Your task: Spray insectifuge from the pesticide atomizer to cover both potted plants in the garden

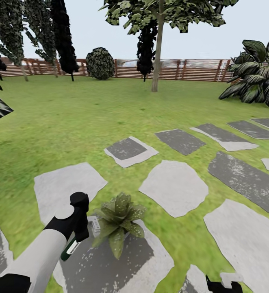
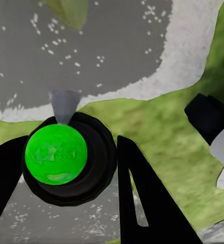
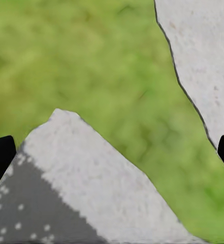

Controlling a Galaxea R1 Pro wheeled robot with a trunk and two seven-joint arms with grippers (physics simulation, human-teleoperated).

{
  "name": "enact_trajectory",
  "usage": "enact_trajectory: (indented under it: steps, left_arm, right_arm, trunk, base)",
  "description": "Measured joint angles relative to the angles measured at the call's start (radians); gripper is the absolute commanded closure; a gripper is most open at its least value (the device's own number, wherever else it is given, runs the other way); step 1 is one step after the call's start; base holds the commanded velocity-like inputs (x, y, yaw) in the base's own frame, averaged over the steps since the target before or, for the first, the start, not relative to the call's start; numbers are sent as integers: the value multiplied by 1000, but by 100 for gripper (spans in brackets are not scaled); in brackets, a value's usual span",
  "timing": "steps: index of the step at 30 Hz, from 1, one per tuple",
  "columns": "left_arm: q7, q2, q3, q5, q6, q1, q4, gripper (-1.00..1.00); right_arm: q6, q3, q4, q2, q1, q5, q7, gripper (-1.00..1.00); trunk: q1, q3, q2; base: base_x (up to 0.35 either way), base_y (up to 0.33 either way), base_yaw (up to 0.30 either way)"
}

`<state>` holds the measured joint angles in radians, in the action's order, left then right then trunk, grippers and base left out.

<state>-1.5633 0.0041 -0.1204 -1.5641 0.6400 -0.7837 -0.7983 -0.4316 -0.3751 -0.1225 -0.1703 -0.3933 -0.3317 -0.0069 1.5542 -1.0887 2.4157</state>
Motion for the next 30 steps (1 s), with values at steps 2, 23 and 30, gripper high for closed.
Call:
enact_trajectory:
  steps: [2,23,30]
  left_arm:
    - [0,0,0,0,0,0,0,100]
    - [0,11,1,123,-18,0,76,100]
    - [27,17,0,133,-17,35,87,100]
  right_arm:
    - [0,0,0,1,0,0,0,-100]
    - [0,0,0,0,0,0,0,-100]
    - [0,0,0,-2,0,0,1,-100]
  trunk:
    - [0,0,0]
    - [0,0,0]
    - [0,0,0]
  base:
    - [20,305,-266]
    - [44,145,-206]
    - [-1,66,0]
